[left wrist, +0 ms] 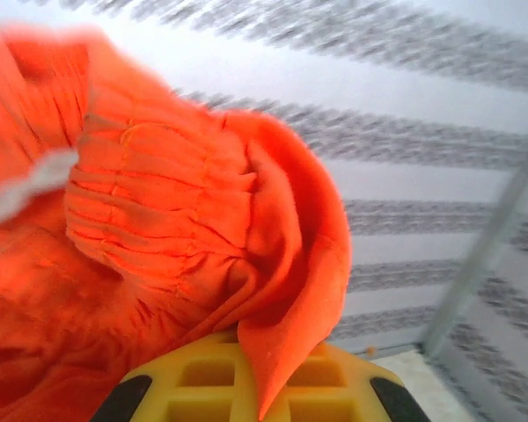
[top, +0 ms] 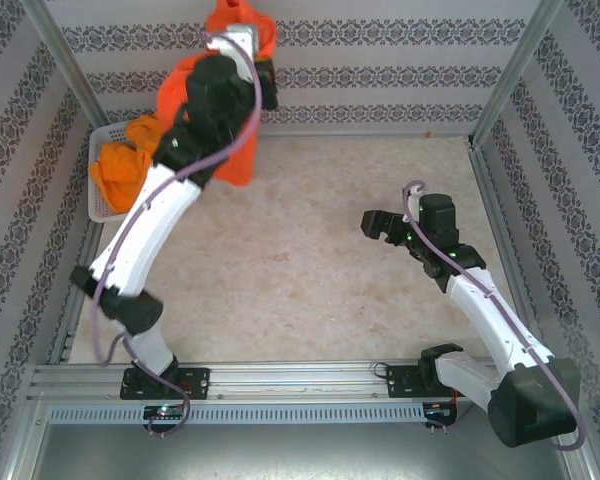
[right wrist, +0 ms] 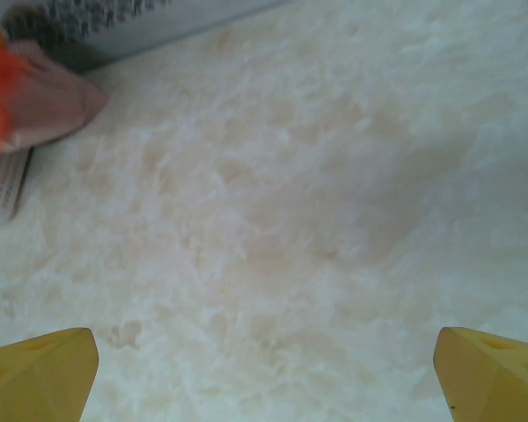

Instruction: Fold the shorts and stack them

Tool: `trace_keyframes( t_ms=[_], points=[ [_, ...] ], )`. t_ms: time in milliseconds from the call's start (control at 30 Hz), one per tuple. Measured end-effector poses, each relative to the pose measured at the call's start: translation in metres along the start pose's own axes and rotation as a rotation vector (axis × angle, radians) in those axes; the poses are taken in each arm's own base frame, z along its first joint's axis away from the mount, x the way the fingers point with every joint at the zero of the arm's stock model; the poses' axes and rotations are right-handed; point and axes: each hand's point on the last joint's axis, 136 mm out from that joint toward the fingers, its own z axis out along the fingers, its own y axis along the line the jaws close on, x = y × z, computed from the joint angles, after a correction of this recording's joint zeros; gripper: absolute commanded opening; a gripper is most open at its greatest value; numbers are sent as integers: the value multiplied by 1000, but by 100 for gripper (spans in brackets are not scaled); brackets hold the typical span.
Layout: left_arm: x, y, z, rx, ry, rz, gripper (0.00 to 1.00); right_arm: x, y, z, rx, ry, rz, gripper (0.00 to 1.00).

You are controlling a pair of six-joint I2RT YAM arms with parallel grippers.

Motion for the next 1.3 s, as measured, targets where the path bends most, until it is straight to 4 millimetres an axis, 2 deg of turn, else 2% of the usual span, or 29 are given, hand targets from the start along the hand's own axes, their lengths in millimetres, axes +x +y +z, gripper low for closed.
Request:
trace_keyframes(
  t_ms=[33, 67, 133, 167, 233, 300, 367, 400, 467, 500, 533, 600, 700, 767, 800, 867, 933, 1067, 1133, 1200, 1300],
  points=[
    [9, -19, -9, 38, -10, 17, 2, -5, -2, -3, 5, -17, 3, 98],
    [29, -40, -16, 80, -16, 40, 11, -11, -4, -6, 10, -36, 3, 98],
    [83, -65, -22, 129, 11, 97, 41, -17, -8, -13, 19, -63, 7, 98],
    [117, -75, -22, 148, 31, 122, 50, -20, -10, -16, 26, -77, 9, 98],
    [203, -89, -14, 174, 139, 191, 69, -25, -12, -22, 32, -102, 11, 98],
    [304, -94, -14, 196, 313, 266, 81, -27, -13, -28, 37, -126, 9, 98],
    [370, -89, -27, 216, 443, 307, 92, -23, -15, -34, 37, -141, 9, 98],
    [392, -85, -37, 226, 493, 313, 97, -19, -16, -36, 38, -145, 8, 98],
    [398, -81, -49, 241, 517, 289, 100, -10, -21, -39, 45, -153, 15, 98],
    [387, -83, -52, 251, 503, 262, 100, -5, -22, -40, 46, -153, 21, 98],
    [372, -85, -55, 259, 477, 236, 100, 0, -24, -40, 46, -152, 26, 98],
    [323, -92, -62, 287, 385, 162, 100, 9, -27, -39, 45, -140, 38, 98],
    [250, -90, -79, 297, 248, 59, 100, 17, -27, -32, 32, -102, 62, 98],
    [222, -82, -87, 281, 207, 8, 100, 26, -24, -23, 21, -56, 67, 98],
    [215, -75, -88, 264, 206, -12, 100, 32, -21, -17, 13, -23, 62, 97],
    [218, -56, -89, 211, 239, -41, 100, 49, -8, -5, -15, 49, 36, 97],
    [235, -31, -90, 145, 287, -70, 100, 67, 6, 5, -36, 112, -6, 96],
    [295, 42, -116, -21, 418, -165, 100, 98, 24, 23, -42, 223, -59, 96],
    [313, 85, -136, -128, 448, -234, 100, 107, 23, 33, -30, 260, -18, 95],
    [316, 121, -158, -224, 436, -307, 100, 112, 20, 42, -10, 278, 56, 94],
    [305, 152, -185, -304, 370, -392, 100, 113, 21, 52, -3, 273, 153, 93]
  ],
)
